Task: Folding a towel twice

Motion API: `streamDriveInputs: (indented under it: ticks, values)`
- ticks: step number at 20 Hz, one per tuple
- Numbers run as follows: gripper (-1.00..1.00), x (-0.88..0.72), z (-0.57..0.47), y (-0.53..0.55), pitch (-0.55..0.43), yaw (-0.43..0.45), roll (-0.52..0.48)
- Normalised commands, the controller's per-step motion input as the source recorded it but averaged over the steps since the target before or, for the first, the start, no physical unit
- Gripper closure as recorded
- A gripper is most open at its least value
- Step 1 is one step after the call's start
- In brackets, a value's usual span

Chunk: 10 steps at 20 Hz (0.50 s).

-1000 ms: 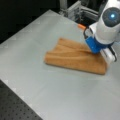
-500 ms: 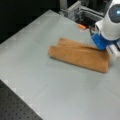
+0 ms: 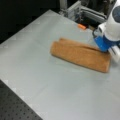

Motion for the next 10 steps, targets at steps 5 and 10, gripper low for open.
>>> streamDriveInputs:
  ticks: [5, 10]
  values:
    - [-1.00, -0.01, -0.27, -0.05, -0.255, -0.045, 0.133]
    - [-1.00, -0.12, -0.09, -0.14, -0.151, -0.006, 0.122]
